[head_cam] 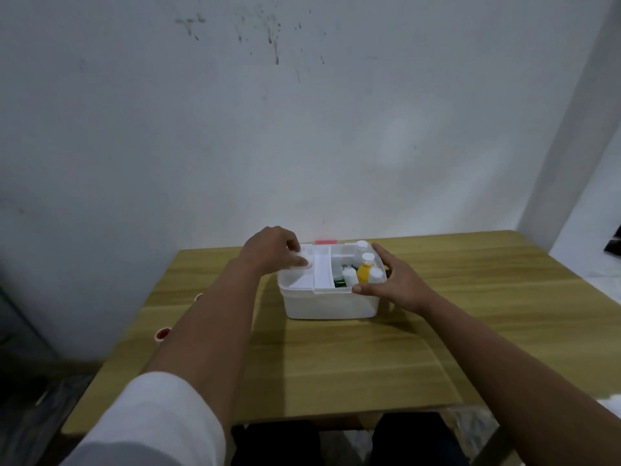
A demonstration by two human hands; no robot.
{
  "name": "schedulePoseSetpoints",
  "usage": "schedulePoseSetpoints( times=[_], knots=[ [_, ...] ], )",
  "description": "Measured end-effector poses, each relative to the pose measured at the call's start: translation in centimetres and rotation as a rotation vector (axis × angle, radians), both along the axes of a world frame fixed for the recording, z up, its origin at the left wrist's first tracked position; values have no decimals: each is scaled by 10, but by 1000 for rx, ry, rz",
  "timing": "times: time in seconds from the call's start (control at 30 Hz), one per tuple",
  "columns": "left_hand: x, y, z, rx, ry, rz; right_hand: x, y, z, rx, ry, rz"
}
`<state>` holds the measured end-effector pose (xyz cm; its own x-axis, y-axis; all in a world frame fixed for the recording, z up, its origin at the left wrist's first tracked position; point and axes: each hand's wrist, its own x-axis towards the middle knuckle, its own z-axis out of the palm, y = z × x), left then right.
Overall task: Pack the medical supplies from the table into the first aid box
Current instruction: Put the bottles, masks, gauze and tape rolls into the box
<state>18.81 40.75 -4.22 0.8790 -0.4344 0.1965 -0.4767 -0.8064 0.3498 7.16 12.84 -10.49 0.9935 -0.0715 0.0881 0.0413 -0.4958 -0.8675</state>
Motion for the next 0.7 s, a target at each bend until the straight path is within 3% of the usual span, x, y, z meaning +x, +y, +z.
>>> schedulePoseSetpoints(
  times=[0.13, 0.27, 0.4, 0.53, 0.7],
  knots=[
    [-7, 15, 4, -56, -10, 20, 1, 0, -2, -12, -13, 7],
    [-16, 43, 11, -19, -77, 242, 2, -1, -2, -22, -18, 6],
    [-33, 79, 16, 265, 151, 393, 0, 0, 0, -20, -28, 14],
    [-49, 94, 10, 356, 489, 410, -1, 2, 2, -8, -40, 21],
    [-63, 93, -9, 478, 569, 433, 0, 2, 0, -2, -40, 17]
  ],
)
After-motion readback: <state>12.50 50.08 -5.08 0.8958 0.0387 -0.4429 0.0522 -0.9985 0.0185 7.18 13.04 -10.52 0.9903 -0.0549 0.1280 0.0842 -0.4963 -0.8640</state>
